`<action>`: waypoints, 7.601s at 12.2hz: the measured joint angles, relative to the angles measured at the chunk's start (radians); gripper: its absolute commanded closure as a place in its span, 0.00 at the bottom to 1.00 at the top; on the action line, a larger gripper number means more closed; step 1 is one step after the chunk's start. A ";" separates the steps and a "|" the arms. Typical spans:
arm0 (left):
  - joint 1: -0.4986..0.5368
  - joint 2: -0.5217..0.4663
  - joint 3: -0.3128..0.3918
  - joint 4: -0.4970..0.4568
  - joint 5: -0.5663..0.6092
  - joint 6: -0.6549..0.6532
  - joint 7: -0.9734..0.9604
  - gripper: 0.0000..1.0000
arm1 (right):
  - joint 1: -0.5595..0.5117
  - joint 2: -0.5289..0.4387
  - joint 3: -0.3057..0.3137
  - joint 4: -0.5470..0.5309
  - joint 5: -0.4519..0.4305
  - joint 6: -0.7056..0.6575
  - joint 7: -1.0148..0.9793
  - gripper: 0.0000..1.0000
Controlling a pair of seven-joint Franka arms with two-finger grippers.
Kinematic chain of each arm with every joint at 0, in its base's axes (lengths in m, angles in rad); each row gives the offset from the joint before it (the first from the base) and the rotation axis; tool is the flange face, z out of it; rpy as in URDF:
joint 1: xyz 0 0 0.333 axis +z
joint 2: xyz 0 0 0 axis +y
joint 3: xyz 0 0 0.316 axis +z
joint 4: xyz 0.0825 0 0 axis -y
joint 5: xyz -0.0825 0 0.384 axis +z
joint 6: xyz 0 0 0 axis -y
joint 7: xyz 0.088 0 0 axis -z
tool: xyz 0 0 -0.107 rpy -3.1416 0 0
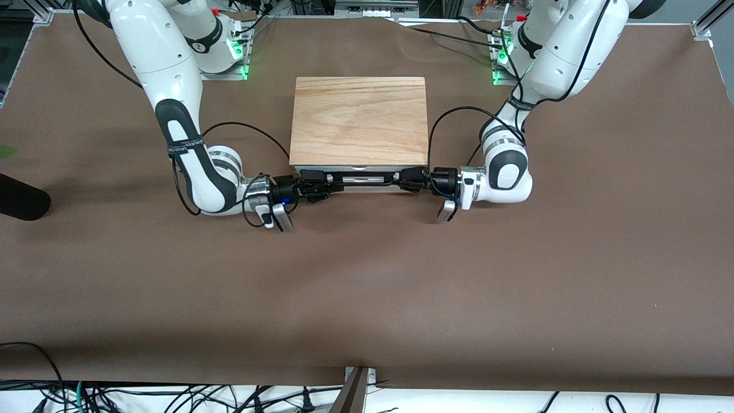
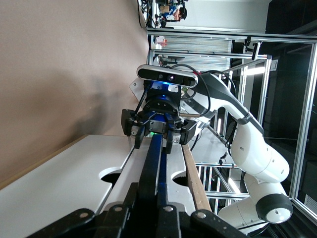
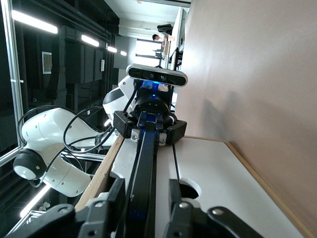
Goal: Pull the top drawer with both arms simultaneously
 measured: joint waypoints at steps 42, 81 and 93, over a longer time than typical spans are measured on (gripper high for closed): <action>-0.015 0.176 0.077 0.341 0.004 0.033 -0.208 1.00 | -0.024 0.220 -0.007 0.444 -0.021 0.081 0.269 0.88; 0.135 -0.615 0.219 0.268 1.749 -0.114 -0.893 0.00 | -0.113 0.072 -0.183 0.680 -0.823 0.192 0.941 0.00; 0.157 -0.669 0.215 0.272 1.749 -0.252 -0.996 0.00 | -0.160 -0.258 -0.232 0.682 -1.586 -0.045 1.117 0.00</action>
